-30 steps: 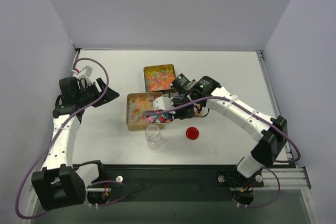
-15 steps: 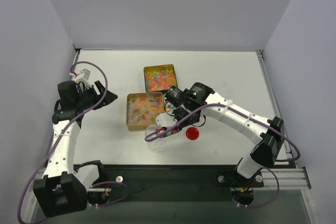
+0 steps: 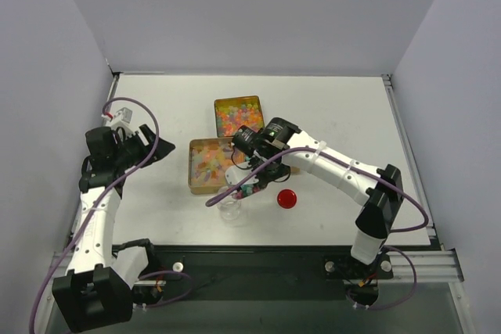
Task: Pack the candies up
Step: Place the fake candies in the packing bottle.
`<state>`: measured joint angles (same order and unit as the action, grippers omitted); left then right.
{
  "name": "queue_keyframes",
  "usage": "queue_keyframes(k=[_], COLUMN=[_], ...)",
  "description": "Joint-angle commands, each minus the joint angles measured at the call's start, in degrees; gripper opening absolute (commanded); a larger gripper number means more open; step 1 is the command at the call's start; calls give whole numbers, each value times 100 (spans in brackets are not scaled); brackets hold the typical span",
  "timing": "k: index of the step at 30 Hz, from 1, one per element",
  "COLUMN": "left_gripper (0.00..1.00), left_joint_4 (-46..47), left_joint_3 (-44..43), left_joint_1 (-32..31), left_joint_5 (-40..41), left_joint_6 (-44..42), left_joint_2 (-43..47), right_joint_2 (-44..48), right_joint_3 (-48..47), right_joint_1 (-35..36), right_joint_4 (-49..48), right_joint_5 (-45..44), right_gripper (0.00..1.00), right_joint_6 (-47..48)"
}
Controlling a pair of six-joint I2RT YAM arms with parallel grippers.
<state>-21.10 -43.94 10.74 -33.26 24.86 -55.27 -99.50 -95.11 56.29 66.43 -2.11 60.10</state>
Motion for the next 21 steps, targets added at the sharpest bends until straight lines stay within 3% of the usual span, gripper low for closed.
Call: queue_keyframes(k=[1,21], left_gripper=[73,74], left_joint_4=[431,827], left_joint_3=[61,158], left_joint_1=[77,68], left_joint_5=[-93,-225], left_joint_6=[142,440], left_joint_2=[183,209], right_joint_2=[-113,-622], right_joint_3=[-402,-834], right_joint_1=[101,435], right_joint_4=[423,546], right_joint_5=[-439,-1318], right_gripper=[0,0], right_joint_6=[-24,178])
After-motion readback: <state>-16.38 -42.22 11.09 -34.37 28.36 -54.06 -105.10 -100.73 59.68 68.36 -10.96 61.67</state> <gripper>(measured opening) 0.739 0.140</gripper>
